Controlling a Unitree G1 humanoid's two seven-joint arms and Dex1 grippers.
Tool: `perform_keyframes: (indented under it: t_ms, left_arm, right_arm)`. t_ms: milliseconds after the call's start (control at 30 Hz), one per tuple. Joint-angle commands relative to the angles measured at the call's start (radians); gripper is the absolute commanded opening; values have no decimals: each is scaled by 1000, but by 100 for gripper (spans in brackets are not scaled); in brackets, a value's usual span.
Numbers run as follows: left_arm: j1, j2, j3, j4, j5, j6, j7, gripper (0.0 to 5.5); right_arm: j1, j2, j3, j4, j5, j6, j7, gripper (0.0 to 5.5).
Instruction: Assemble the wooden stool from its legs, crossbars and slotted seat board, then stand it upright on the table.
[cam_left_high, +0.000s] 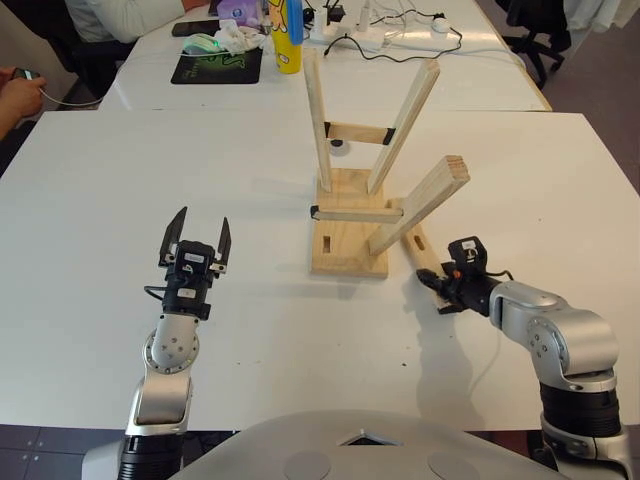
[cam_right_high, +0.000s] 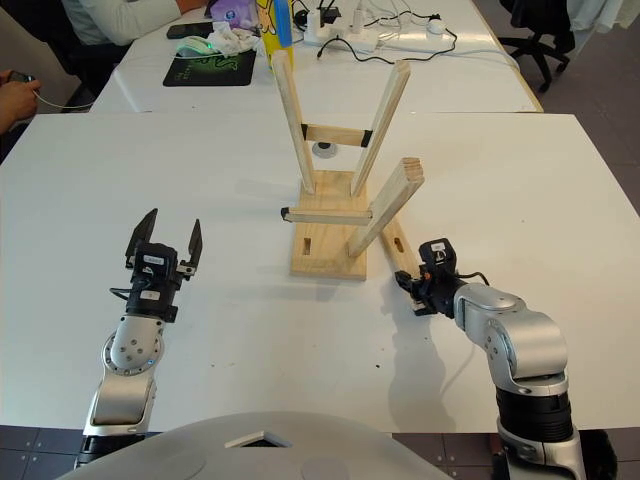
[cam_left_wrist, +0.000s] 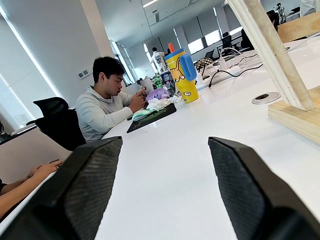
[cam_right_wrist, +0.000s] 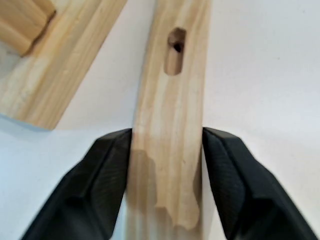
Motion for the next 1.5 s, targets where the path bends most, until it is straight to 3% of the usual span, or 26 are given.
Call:
perform_keyframes:
  t_ms: [33,233,367,533,667,833,967,1067,1133,1333,1500]
  left_arm:
    - [-8,-1,-1,-15,6,0,3,320]
    - [-12,1,5,-16,-2,3,-2,320]
    - [-28,-3,34,-29,-82,37,-28,320]
    - [-98,-10,95,-114,-231,140,-52,320]
    - [-199,-20,135,-212,-377,276,-55,320]
    - [-357,-29,156,-348,-649,514,-42,320]
    - [-413,-25,165,-401,-797,650,-15,320]
    - [-516,-102,155,-452,-1264,746,108,320]
    - [-563,-129,161,-434,-1458,741,208,320]
    - [-624,-162,161,-402,-1756,655,405,320]
    - [-653,-128,161,-398,-1880,603,475,320]
  right_arm:
    - [-12,-13,1,29,-39,-38,-16,207]
    - [-81,34,-48,20,-22,-112,-6,207]
    - [-262,98,-164,79,-7,-175,-69,207]
    - [-495,83,-231,184,-53,-402,-120,207]
    - [-610,88,-177,188,20,-515,17,207]
    - [-672,98,-117,116,231,-477,227,207]
    - [-684,88,-111,105,336,-440,278,207]
    - [-704,41,-60,94,373,-429,378,207]
    - [-712,23,-27,89,356,-445,409,207]
    - [-707,10,74,72,283,-521,470,207]
    - [-665,-11,128,49,210,-608,513,207]
